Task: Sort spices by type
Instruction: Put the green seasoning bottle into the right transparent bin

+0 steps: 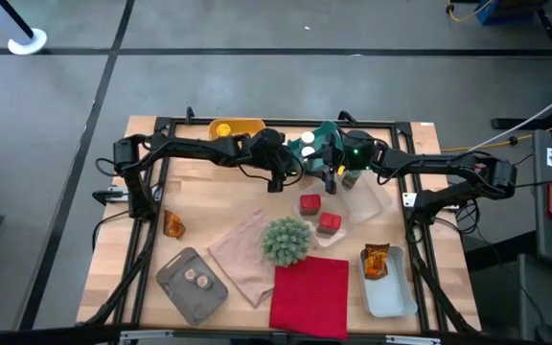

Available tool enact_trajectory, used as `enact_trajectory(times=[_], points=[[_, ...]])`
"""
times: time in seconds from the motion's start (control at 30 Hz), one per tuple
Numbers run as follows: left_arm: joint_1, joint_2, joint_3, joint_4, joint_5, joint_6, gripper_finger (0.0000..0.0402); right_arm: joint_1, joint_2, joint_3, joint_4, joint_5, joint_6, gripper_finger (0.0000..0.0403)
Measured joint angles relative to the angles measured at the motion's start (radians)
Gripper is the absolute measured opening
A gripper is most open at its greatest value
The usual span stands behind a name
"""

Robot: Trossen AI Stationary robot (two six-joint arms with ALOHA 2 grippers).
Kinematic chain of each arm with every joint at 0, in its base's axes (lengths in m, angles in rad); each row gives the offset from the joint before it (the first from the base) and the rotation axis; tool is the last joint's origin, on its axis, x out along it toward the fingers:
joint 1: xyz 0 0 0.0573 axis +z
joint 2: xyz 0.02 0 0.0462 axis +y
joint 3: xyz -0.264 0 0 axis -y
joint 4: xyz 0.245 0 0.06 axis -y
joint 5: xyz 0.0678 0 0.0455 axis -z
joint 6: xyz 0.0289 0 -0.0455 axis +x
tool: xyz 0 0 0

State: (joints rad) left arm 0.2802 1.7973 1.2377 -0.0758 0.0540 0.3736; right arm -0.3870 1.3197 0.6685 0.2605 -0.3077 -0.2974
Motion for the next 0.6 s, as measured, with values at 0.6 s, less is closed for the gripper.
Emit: enact_trajectory(times=[0.6], points=[[0.000, 0.000, 0.001, 0.042, -0.015, -0.029, 0.0197, 0.000, -0.009, 0.201, -0.376, 0.010, -0.001, 0.0211]])
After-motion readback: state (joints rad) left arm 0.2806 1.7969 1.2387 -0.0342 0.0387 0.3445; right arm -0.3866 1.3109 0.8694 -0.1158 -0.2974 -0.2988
